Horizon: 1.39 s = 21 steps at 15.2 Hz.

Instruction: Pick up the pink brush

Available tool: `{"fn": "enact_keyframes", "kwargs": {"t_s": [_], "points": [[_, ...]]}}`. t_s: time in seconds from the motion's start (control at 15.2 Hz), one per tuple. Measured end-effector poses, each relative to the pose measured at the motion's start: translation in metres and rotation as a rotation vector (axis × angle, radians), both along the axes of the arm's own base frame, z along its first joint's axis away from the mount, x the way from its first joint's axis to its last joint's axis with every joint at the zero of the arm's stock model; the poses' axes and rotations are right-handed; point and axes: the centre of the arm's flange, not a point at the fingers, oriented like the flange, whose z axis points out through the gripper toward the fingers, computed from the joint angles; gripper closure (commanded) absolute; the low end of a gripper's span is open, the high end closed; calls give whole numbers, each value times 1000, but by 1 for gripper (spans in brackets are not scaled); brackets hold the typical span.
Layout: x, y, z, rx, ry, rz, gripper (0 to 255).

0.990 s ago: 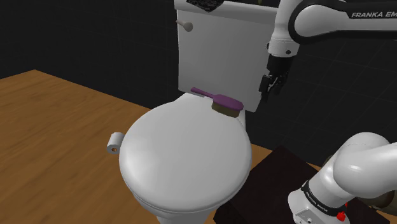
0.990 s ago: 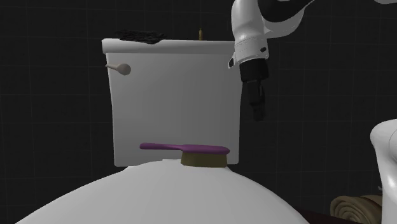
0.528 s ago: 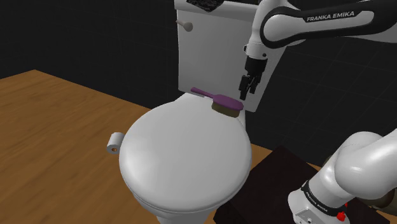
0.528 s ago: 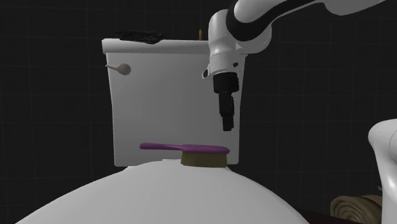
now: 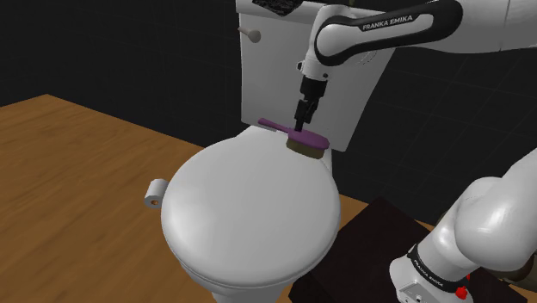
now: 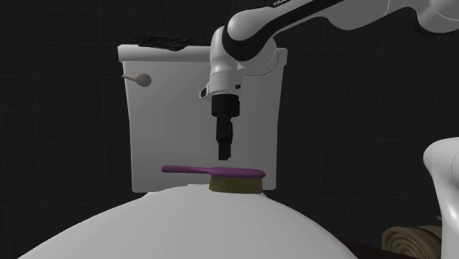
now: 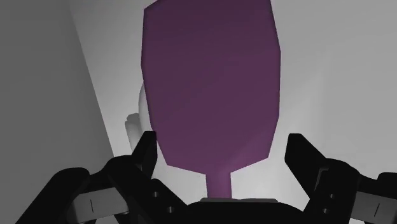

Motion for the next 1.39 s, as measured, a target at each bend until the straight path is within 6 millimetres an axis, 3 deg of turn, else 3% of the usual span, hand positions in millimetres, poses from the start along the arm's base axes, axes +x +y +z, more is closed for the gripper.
{"fn": "enact_keyframes", "kwargs": {"t_s": [0.33,0.79,0.86,1.39], "points": [[41,23,-18,47,-27,97,0],[45,25,-52,51,-30,106,0],[45,25,-53,51,-30,106,255],[45,25,-54,51,-31,107,255]]}}
